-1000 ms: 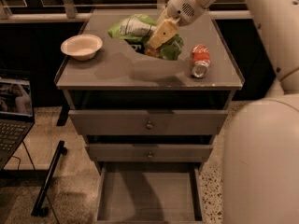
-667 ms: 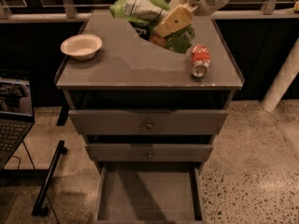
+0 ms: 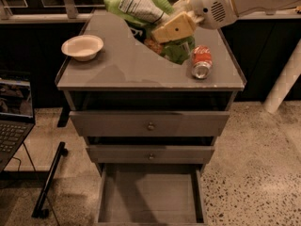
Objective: Place green rice chip bag into bottom drawer
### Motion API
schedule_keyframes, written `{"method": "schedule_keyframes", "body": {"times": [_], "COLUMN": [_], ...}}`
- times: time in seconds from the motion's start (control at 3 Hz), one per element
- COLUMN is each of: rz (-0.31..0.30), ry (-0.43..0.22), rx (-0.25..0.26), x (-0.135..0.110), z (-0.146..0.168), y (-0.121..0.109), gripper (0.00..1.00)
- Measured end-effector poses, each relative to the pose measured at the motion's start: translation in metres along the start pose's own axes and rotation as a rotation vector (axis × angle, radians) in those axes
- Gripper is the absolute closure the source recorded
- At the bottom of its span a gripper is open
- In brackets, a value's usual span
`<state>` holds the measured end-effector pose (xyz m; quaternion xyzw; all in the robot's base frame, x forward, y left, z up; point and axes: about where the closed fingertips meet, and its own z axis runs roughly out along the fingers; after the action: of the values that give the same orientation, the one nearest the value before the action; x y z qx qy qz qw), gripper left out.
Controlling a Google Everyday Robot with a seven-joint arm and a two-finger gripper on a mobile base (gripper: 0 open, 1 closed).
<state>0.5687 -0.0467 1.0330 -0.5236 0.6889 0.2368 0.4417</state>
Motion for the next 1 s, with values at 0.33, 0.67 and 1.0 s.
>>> {"method": "schedule_keyframes", "body": {"times": [0.33,0.67,1.0], "rz": [0.000,0.007,0.025], "ry": [0.001,-0.015,-0.106], "rx": [0.000,0.018,0.045], "x": [0.000,0.002,-0.002], "z": [0.000,0.003,0.010], "y": [0.000,0.013,0.046], "gripper": [1.00,1.00,1.00]}}
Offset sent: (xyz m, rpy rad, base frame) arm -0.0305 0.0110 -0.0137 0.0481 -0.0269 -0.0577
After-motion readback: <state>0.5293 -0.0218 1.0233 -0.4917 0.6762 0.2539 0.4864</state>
